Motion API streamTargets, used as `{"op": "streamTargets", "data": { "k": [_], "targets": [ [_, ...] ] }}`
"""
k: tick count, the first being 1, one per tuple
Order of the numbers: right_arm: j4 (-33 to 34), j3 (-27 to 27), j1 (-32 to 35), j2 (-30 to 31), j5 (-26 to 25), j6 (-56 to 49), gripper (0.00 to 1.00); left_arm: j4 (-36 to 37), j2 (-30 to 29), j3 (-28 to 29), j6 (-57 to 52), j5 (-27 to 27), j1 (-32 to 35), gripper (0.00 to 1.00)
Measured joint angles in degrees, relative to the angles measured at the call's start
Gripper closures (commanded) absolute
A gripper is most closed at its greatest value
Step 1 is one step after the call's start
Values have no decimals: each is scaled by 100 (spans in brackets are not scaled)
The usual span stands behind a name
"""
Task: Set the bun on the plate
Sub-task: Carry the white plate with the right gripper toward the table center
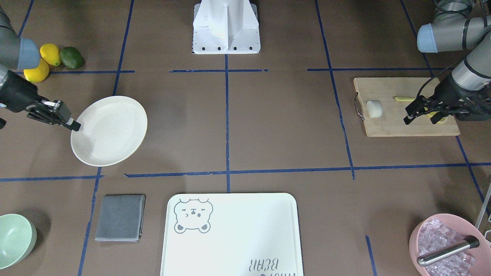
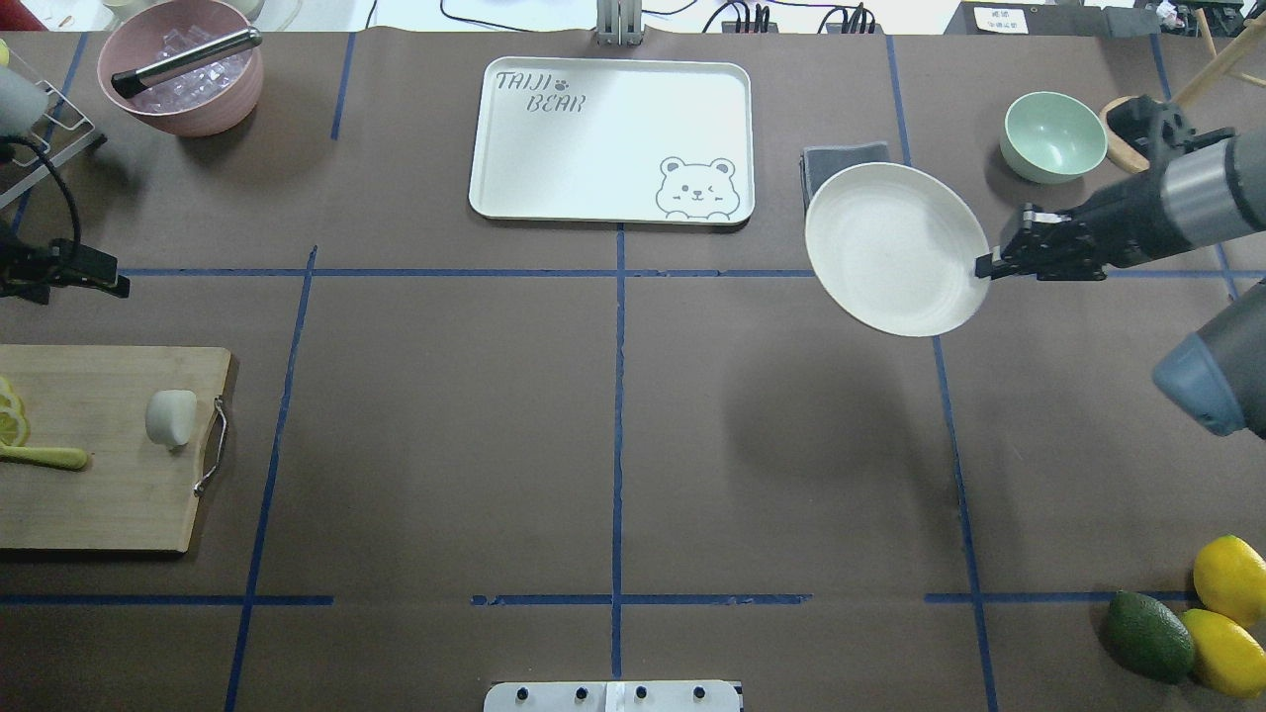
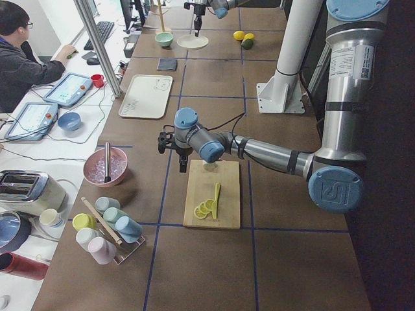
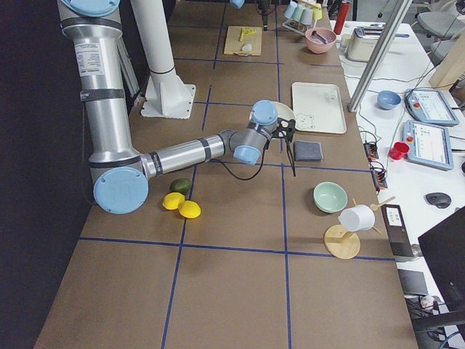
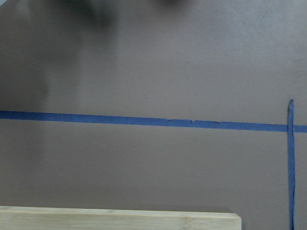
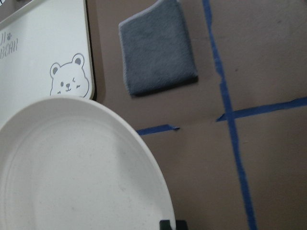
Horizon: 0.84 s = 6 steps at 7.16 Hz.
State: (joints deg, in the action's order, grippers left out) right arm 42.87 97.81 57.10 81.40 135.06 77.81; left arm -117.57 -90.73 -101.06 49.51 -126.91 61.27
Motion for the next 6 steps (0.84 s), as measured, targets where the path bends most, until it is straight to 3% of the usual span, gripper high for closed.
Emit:
{"op": "streamTargets", "data": {
  "k": [3, 6],
  "targets": [
    [1374, 479, -1193, -596, -1013, 234, 99, -11, 16, -206, 602, 633, -696, 0],
    [2674, 569, -2126, -1379, -1944, 248, 99, -20, 123, -218, 658, 785, -855, 0]
  ]
}}
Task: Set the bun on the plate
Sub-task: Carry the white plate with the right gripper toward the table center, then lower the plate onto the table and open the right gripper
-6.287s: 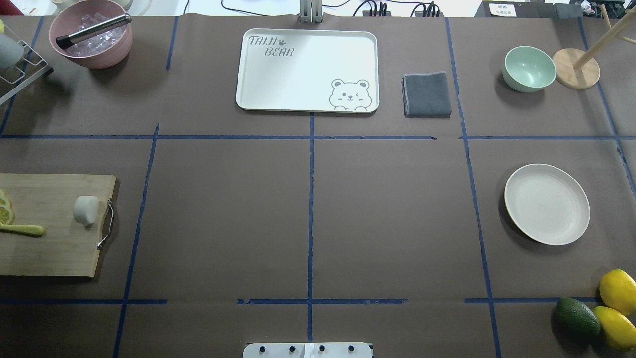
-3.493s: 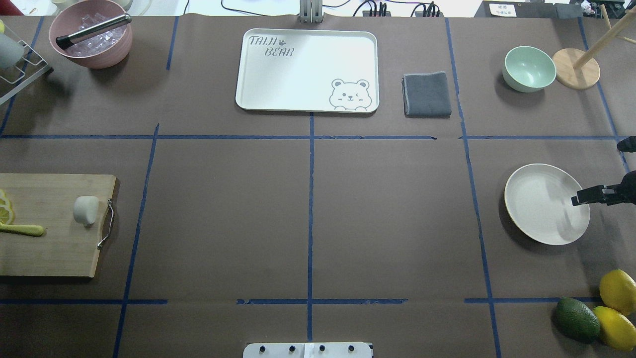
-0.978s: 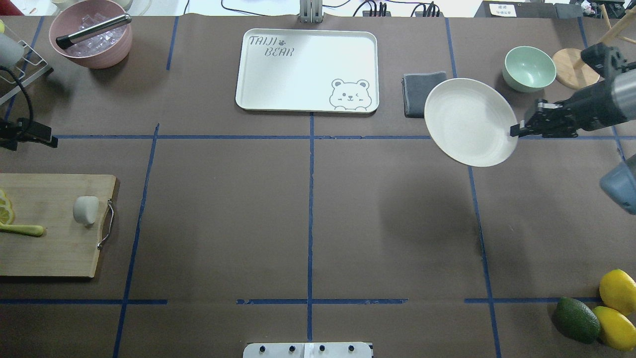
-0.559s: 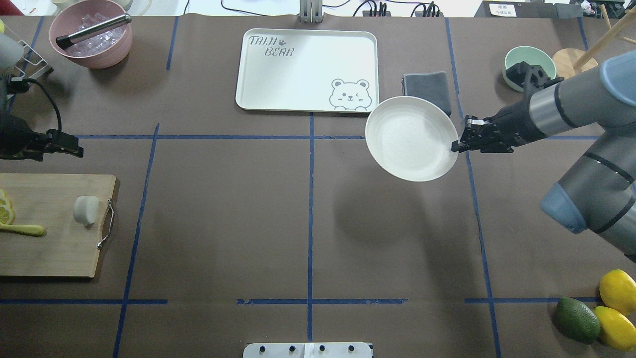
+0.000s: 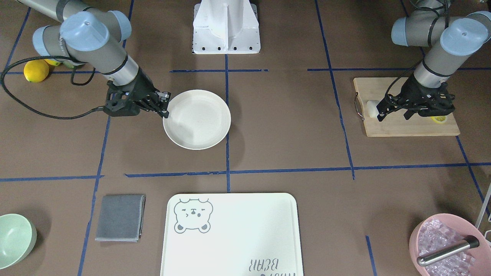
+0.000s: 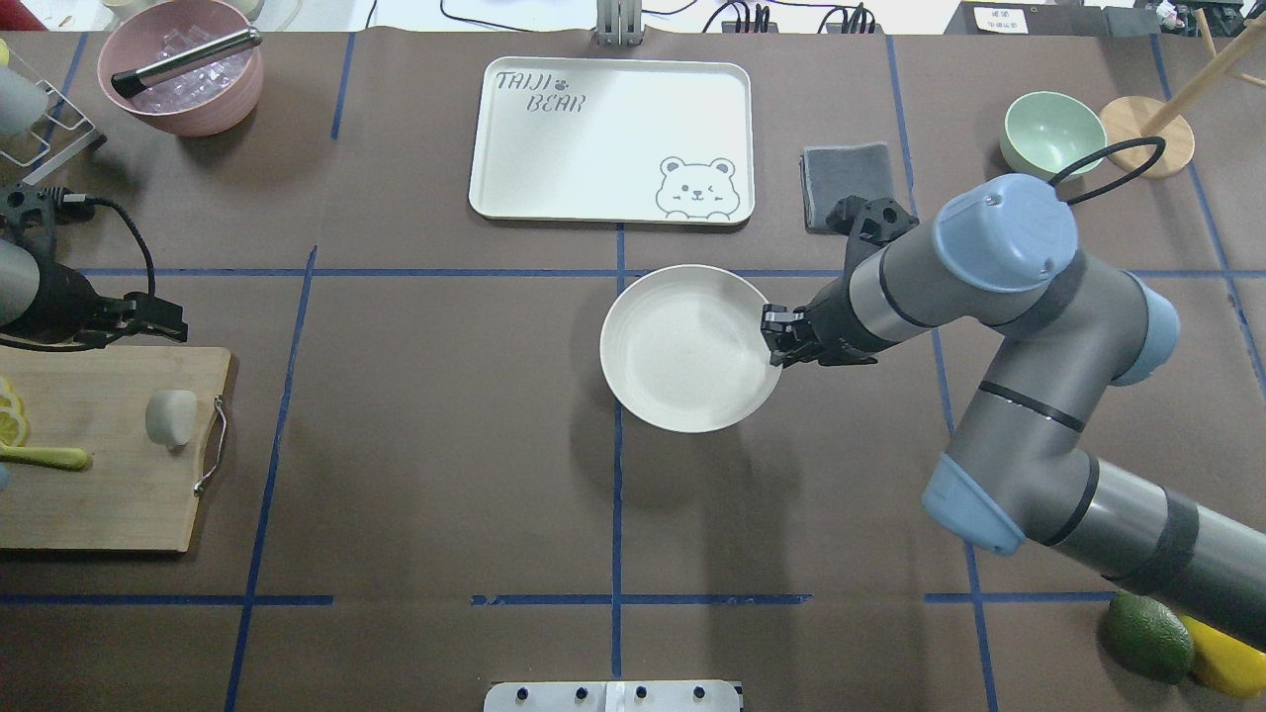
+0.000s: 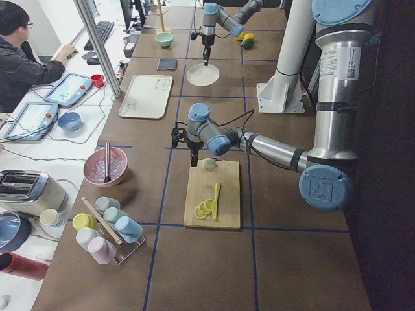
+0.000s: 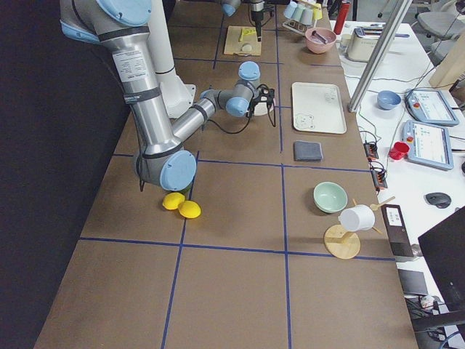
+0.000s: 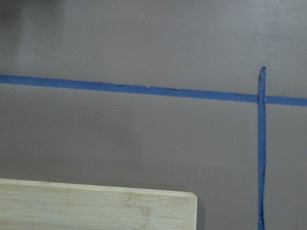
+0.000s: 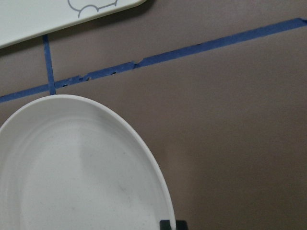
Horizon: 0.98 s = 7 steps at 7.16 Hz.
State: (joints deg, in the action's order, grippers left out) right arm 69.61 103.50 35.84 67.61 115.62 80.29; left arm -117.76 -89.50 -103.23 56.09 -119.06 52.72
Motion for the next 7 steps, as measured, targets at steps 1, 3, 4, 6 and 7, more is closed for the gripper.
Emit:
{"op": "streamTargets", "data": {
  "k": [1, 3, 4, 6, 7],
  "targets": [
    [171, -42, -232, -162, -250, 12, 99, -1, 7, -2, 4, 6, -4, 0],
    [269, -218, -543, -402, -590, 37, 98, -1, 11, -13, 7, 8, -7, 0],
    [277, -267, -654, -437, -705, 71, 94, -1, 11, -17, 7, 6, -7, 0],
    [281, -327, -811, -456, -919, 127, 39, -1, 18, -21, 7, 6, -7, 0],
    [280, -334, -831, -461, -948, 152, 1, -1, 25, -24, 10, 6, -8, 0]
  ]
}}
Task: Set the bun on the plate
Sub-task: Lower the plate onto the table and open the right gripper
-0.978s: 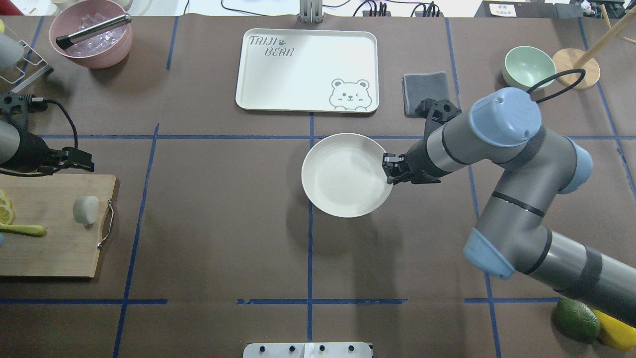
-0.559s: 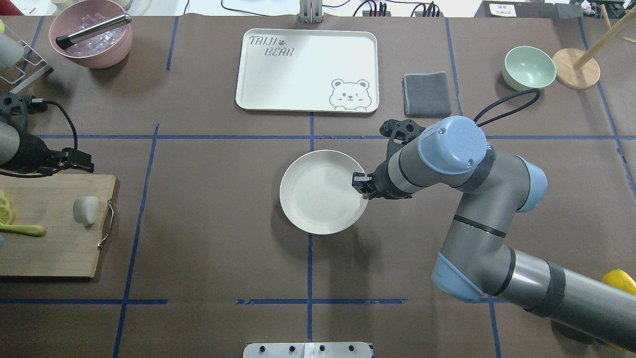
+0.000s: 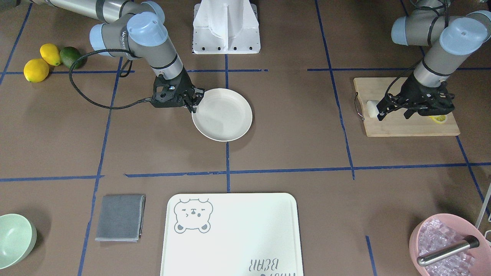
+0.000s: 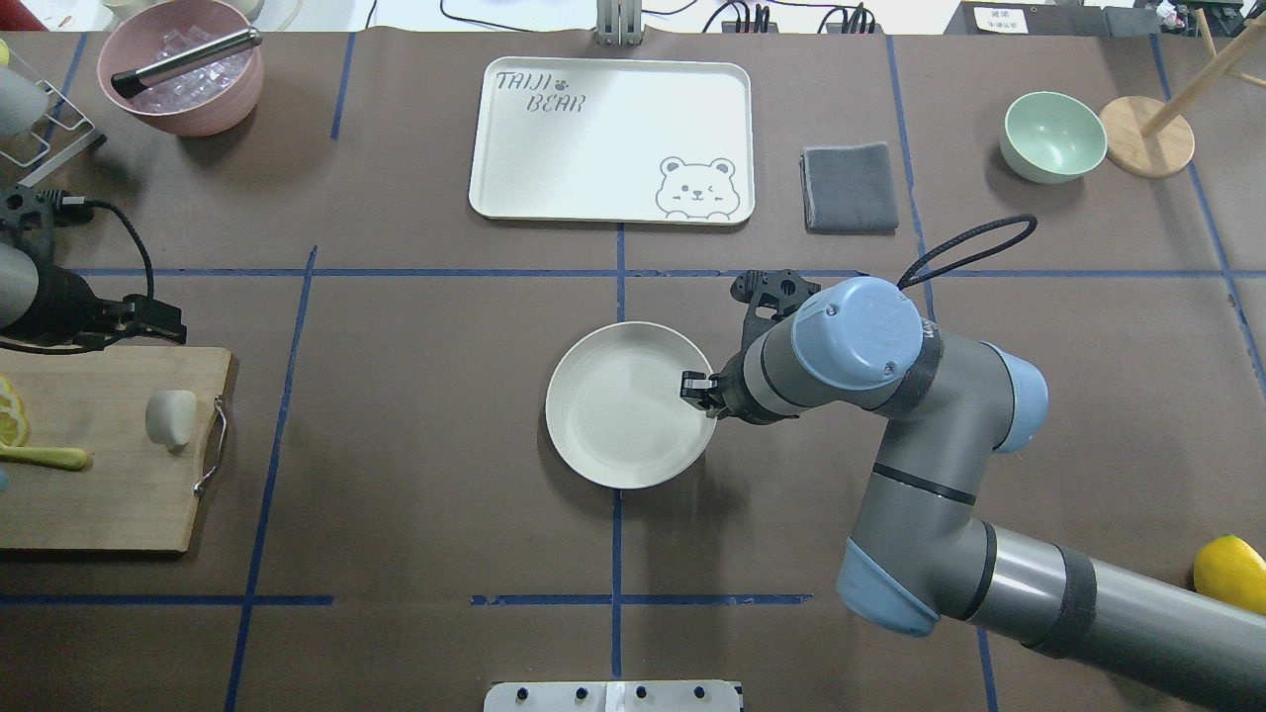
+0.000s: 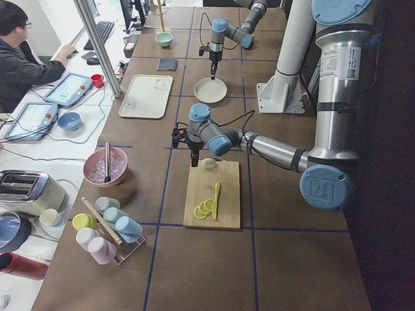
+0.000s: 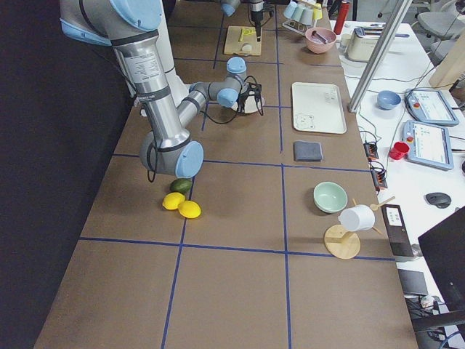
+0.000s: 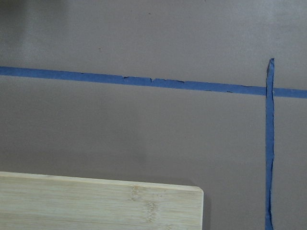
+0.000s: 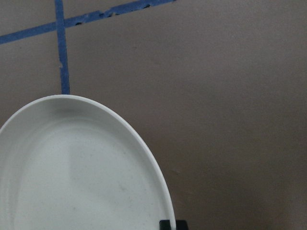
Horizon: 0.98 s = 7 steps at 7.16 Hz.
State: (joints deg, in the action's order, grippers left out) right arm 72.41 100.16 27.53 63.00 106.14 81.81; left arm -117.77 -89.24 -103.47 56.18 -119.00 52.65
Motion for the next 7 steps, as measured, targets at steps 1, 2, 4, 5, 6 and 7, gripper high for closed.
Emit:
{"op": "streamTargets", "data": {
  "k": [1, 2, 4, 5, 6, 7],
  "targets": [
    [-4, -1, -6, -7, -12, 47, 1, 0, 7, -6, 4, 0, -3, 0],
    [-6, 0, -8, -12, -19, 84, 1, -2, 10, -14, 8, 2, -18, 0],
    [-5, 33, 73, -40, -10, 102, 1, -6, 21, -88, 73, 37, -105, 0],
    [52, 90, 198, -42, 30, 97, 1, -5, 46, -156, 220, 151, -252, 0],
    [310, 221, 339, -42, 71, 65, 1, -80, 146, -205, 382, 377, -494, 0],
    [742, 421, 481, -44, 92, -75, 1, -300, 360, -230, 473, 597, -721, 0]
  ]
}}
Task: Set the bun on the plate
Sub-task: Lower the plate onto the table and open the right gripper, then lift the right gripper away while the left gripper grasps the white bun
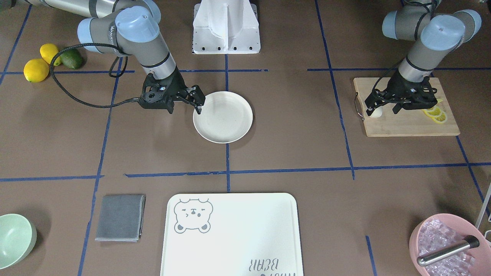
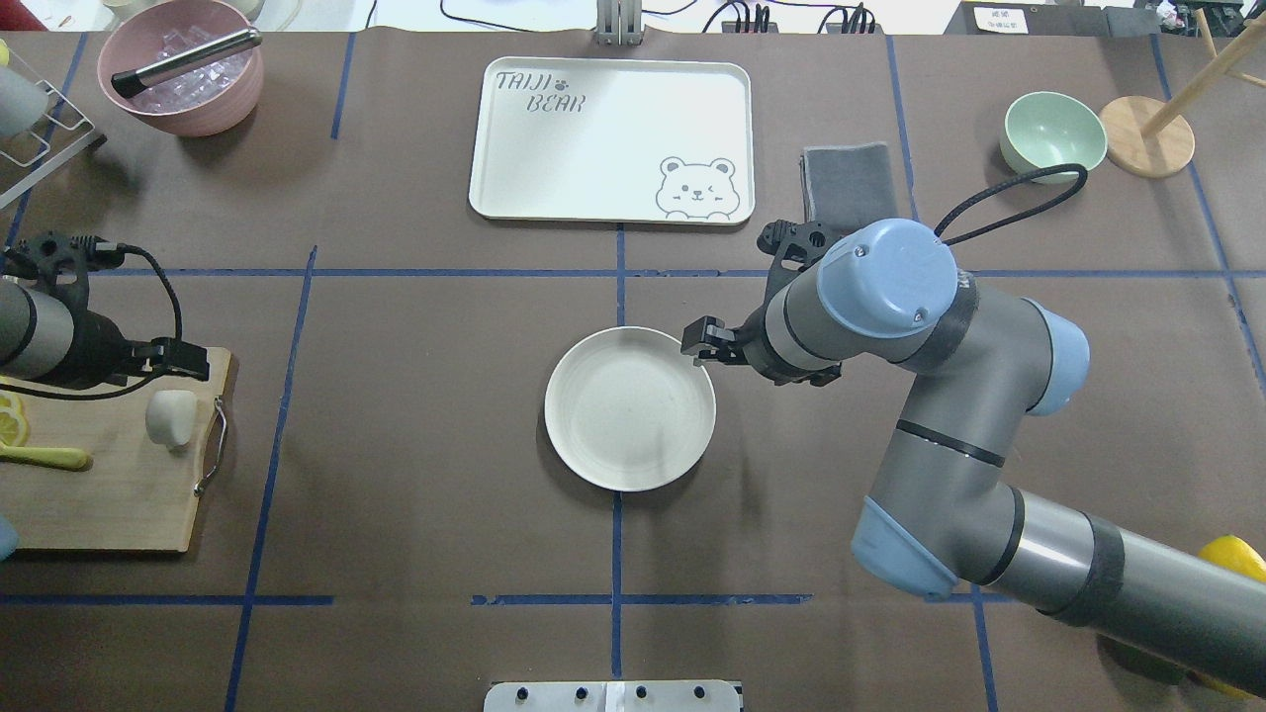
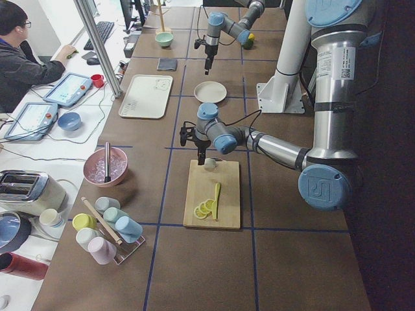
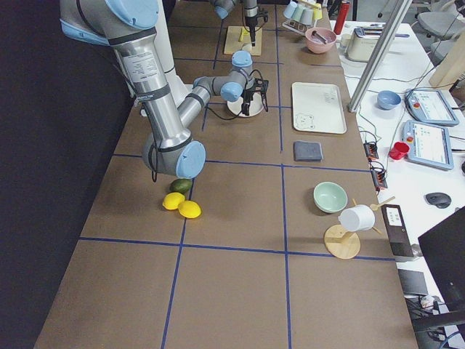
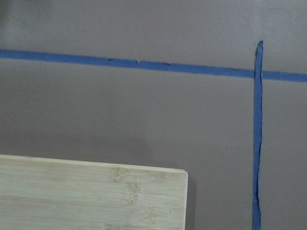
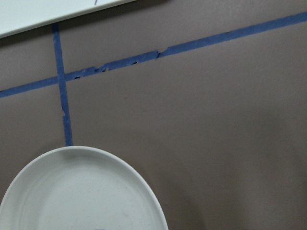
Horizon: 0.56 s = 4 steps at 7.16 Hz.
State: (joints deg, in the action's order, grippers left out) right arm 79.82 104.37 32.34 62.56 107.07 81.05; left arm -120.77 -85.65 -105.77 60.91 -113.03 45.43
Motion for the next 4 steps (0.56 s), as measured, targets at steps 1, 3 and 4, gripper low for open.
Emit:
{"op": "streamTargets", "data": {
  "k": [1, 3, 4],
  "targets": [
    [363, 163, 157, 0, 46, -245, 1, -241, 223, -9, 59, 124, -143, 0],
    [687, 286, 458, 18, 255, -578, 1, -429, 385, -11, 303, 334, -421, 0],
    [722, 317, 581, 47, 354, -667, 1, -448, 396, -9, 442, 474, -588, 4]
  ]
}}
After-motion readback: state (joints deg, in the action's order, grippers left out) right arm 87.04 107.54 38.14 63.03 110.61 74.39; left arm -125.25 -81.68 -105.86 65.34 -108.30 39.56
